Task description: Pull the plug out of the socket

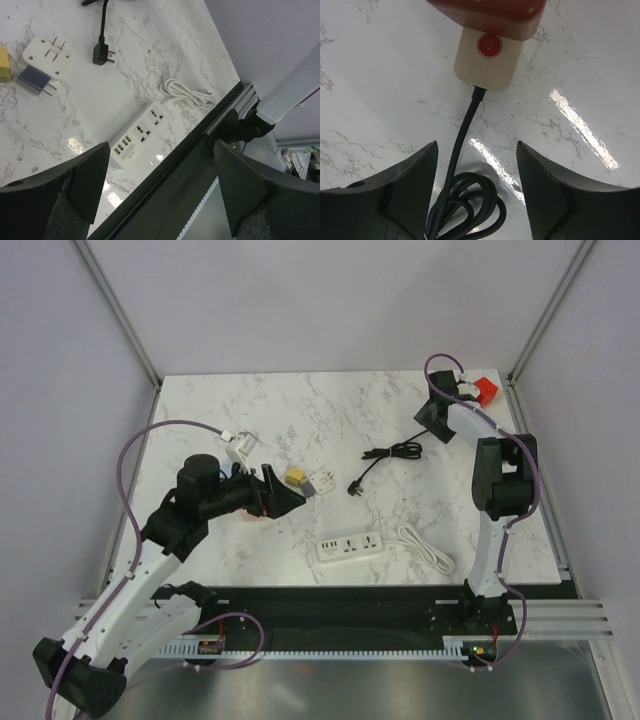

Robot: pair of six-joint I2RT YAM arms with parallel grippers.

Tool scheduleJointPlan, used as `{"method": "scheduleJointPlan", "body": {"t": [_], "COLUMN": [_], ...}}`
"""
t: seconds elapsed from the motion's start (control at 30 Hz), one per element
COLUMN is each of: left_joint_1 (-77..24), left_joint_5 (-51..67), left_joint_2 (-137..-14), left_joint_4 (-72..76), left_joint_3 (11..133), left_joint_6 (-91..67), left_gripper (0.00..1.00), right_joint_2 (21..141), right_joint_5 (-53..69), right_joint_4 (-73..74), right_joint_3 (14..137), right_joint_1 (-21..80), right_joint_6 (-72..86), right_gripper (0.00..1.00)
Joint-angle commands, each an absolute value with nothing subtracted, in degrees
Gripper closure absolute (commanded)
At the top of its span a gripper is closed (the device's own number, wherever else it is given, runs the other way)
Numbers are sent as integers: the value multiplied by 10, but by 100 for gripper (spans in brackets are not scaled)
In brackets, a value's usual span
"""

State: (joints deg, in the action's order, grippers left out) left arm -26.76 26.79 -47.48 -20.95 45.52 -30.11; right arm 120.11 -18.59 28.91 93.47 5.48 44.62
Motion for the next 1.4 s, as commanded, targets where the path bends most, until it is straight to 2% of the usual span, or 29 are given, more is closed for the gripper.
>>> {"method": "scheduleJointPlan", "body": {"t": [0.0, 0.23, 0.3, 0.33, 0.37, 0.43, 0.5, 0.53, 0.57, 1.1, 1.3, 1.37], "left_joint_1": [-271, -270, -271, -270, -270, -271, -270, -270, -270, -270, -270, -271], "left_joint_5": [294, 285, 284, 281, 280, 279, 276, 275, 275, 252, 265, 271], "left_joint_2": [-442, -414, -412, -411, -411, -410, -410, -408, -408, -441, -481, -495], "left_joint_4": [-208, -238, -243, -246, -248, -251, -256, -257, -258, -231, -206, -196], "left_joint_3": [451, 453, 455, 457, 459, 461, 462, 463, 464, 459, 474, 484], "left_joint_6": [-315, -322, -323, -323, -323, -323, -324, -324, -323, -309, -309, -312], "left_gripper": [9, 10, 10, 10, 10, 11, 11, 11, 11, 11, 11, 11], "right_joint_2": [1217, 1266, 1273, 1278, 1278, 1273, 1269, 1269, 1267, 1166, 1147, 1138], "right_joint_5": [-225, -222, -211, -198, -193, -186, -181, -174, -169, -148, -133, -123], "right_joint_4": [256, 246, 240, 238, 238, 237, 231, 231, 231, 220, 217, 218], "right_joint_3": [924, 955, 962, 965, 966, 958, 950, 947, 947, 814, 813, 811], "right_joint_1": [56, 56, 55, 56, 57, 59, 62, 67, 69, 197, 227, 229], "right_joint_6": [500, 476, 473, 468, 467, 467, 466, 466, 468, 528, 520, 506], "right_gripper": [29, 32, 38, 55, 65, 78, 86, 95, 100, 100, 100, 96]}}
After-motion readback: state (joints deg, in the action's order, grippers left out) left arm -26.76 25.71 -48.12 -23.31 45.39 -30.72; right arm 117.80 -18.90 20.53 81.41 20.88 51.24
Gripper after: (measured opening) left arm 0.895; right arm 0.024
